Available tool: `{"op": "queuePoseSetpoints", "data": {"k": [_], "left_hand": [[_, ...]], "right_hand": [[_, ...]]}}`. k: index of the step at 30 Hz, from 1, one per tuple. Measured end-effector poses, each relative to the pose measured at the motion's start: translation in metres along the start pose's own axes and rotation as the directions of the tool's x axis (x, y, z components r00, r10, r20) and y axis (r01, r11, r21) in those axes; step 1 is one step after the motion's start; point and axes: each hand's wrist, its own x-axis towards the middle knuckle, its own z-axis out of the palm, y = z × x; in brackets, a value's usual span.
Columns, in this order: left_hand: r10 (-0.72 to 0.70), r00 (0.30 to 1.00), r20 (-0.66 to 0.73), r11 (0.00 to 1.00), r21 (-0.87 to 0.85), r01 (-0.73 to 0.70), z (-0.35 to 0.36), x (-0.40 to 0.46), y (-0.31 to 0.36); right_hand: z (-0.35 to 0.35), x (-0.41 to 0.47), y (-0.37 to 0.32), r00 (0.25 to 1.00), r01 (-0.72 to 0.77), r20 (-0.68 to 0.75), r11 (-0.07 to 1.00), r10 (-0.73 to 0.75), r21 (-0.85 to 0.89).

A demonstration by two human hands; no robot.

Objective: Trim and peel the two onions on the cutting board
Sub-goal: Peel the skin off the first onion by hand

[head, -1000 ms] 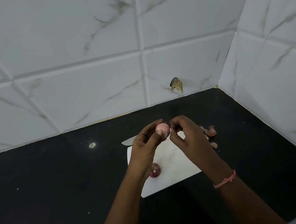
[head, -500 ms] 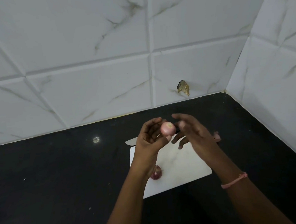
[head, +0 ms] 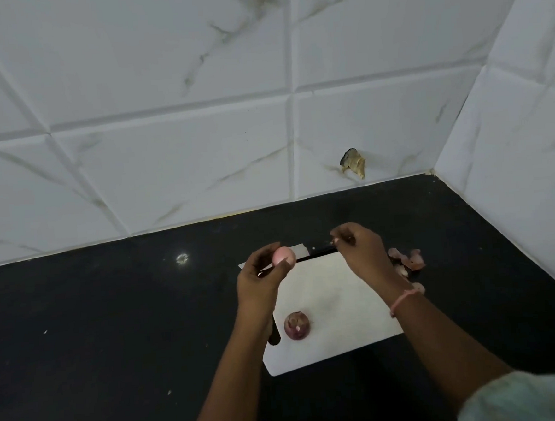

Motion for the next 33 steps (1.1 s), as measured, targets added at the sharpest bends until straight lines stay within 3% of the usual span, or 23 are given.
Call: {"op": "queuePoseSetpoints", "data": {"k": [4,8,13,19,24,26,28,29,31,33], "left_hand": [[-0.112,0.992,-0.051,0.994,-0.012,0.111,-0.013,0.012,-0.016],[-0.181,0.982,-0.060,0.981,-0.089,0.175,-0.014,0.020,-0.029],[-0.255,0.963,-0.088,0.959,-0.148,0.241,-0.017,0.030,-0.049],[-0.344,0.934,-0.094,0.930,-0.170,0.325,-0.016,0.027,-0.065],[-0.261,0.962,-0.085,0.951,-0.196,0.240,-0.019,0.024,-0.059],[-0.232,0.973,-0.001,0.943,-0.244,0.225,-0.016,0.024,-0.051],[-0.257,0.963,0.083,0.893,-0.362,0.269,-0.005,0.022,-0.040],[-0.275,0.954,0.116,0.856,-0.423,0.298,0.002,0.022,-0.035],[-0.291,0.939,0.181,0.810,-0.475,0.343,0.016,0.019,-0.027],[-0.285,0.928,0.240,0.855,-0.373,0.359,0.030,0.015,-0.024]], "right_hand": [[0.035,0.035,0.024,0.989,0.105,0.128,0.961,-0.074,-0.254],[0.061,0.050,0.039,0.947,0.280,0.297,0.763,-0.120,-0.583],[0.067,0.056,0.044,0.964,0.258,0.225,0.674,-0.139,-0.692],[0.061,0.060,0.053,0.960,0.261,0.257,0.672,-0.108,-0.693],[0.038,0.032,0.055,0.974,0.223,0.103,0.759,-0.203,-0.611],[0.023,0.006,0.052,0.996,0.086,0.014,0.876,-0.089,-0.475],[0.008,-0.023,0.043,0.991,-0.128,0.019,0.978,0.133,-0.164],[0.001,-0.038,0.039,0.977,-0.208,0.051,0.978,0.208,-0.008],[-0.008,-0.066,0.028,0.957,-0.285,0.098,0.950,0.274,0.127],[-0.016,-0.088,0.023,0.948,-0.319,0.108,0.912,0.300,0.259]]}}
